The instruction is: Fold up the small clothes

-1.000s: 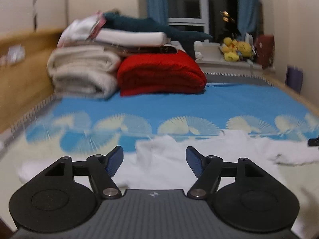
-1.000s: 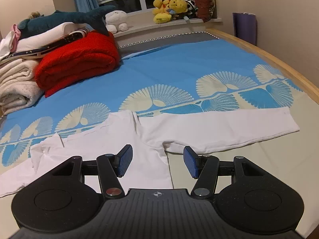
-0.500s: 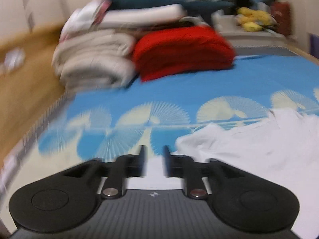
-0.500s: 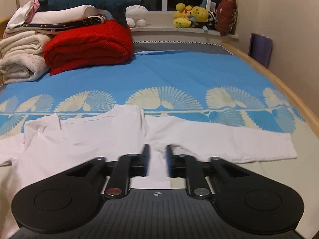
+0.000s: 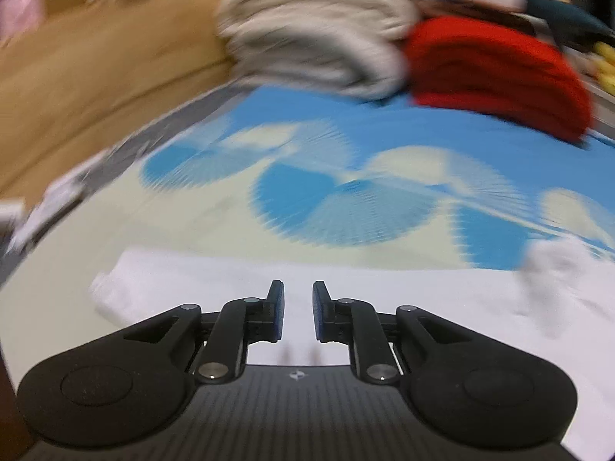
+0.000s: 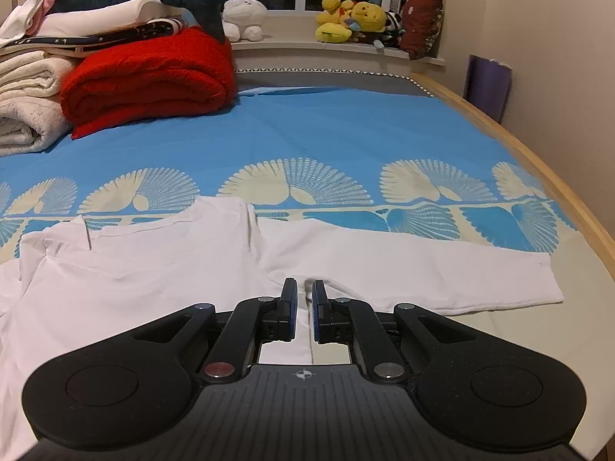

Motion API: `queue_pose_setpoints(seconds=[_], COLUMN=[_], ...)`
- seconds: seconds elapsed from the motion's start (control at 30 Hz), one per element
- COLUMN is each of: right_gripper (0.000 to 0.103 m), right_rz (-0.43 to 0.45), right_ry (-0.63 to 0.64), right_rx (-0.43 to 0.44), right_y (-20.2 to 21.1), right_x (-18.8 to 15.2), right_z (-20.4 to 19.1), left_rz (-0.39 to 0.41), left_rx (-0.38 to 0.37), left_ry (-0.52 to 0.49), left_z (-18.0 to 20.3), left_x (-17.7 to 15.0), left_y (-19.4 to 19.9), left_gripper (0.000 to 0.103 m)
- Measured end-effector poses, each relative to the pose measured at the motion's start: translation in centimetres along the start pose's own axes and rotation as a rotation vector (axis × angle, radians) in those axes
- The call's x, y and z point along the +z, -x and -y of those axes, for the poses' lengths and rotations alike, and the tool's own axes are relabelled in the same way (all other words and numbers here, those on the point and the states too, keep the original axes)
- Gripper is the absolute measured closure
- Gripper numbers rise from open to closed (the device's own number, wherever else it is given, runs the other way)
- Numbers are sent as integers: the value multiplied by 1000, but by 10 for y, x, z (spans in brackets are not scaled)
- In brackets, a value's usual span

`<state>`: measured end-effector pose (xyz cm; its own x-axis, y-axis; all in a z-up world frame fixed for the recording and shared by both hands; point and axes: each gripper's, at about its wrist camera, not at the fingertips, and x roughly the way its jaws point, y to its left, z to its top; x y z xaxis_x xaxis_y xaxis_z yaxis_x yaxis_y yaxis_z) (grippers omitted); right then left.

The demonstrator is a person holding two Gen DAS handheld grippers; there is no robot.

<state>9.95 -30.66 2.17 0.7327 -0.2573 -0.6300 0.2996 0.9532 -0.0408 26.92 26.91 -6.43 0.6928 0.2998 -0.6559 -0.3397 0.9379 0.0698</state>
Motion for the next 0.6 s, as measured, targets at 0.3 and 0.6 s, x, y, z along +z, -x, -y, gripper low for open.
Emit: queue_pose_setpoints(seconds=[0.3, 0.6], right_gripper=[95, 95], right_rz=[-31, -51], right_ry=[53, 96], right_rx=[7, 17], right_y=[-13, -18], right_x=[1, -3], right_z=[-11, -20], left_rz=[-226, -207], left_rx=[124, 104], left_ry=[465, 438], left_z=[-126, -125], left_x=[-15, -14], left_y=[-66, -77], left_gripper=[52, 100])
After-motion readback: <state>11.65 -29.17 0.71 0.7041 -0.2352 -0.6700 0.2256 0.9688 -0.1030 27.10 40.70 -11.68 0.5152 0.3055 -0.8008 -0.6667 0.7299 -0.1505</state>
